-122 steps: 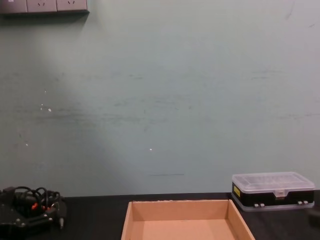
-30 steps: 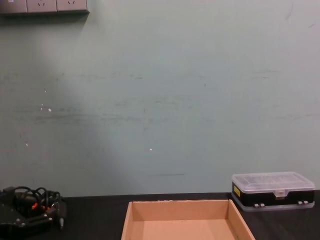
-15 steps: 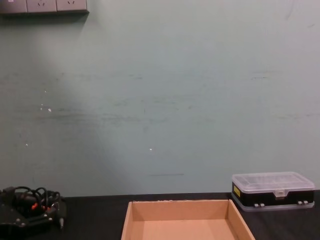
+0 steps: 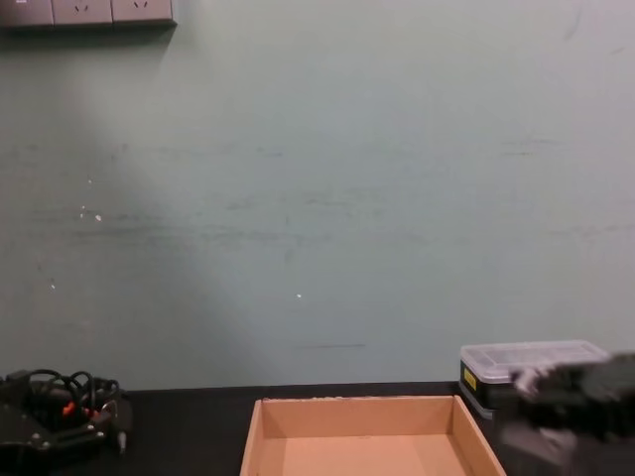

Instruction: Use one hand to pick up the angle iron from the table and place it into the box.

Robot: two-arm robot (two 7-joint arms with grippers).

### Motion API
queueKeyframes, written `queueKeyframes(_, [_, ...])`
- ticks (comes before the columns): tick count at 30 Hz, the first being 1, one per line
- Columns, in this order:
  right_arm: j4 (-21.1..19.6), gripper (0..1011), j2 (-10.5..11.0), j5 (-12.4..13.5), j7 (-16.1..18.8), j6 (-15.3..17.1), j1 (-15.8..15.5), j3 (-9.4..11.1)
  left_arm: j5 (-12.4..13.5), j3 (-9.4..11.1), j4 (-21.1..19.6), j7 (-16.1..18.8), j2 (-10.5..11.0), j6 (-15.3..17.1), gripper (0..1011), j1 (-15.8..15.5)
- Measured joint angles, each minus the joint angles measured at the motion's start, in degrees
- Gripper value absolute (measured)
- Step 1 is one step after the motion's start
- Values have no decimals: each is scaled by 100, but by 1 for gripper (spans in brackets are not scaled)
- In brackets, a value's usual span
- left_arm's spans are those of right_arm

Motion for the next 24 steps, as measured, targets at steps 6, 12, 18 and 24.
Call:
queueKeyframes(6, [434, 456, -574, -216, -423, 440, 678, -209, 0, 0, 0, 0, 0, 0, 1000, 0])
queueKeyframes(12, [988, 456, -1166, -385, -660, 724, 1229, -421, 0, 0, 0, 0, 0, 0, 1000, 0])
queueKeyframes(18, [1438, 456, -1587, -508, -812, 933, 1536, -561, 0, 0, 0, 0, 0, 0, 1000, 0])
queueKeyframes(24, [2012, 457, -2070, -660, -1197, 1294, 1755, -628, 0, 0, 0, 0, 0, 0, 1000, 0])
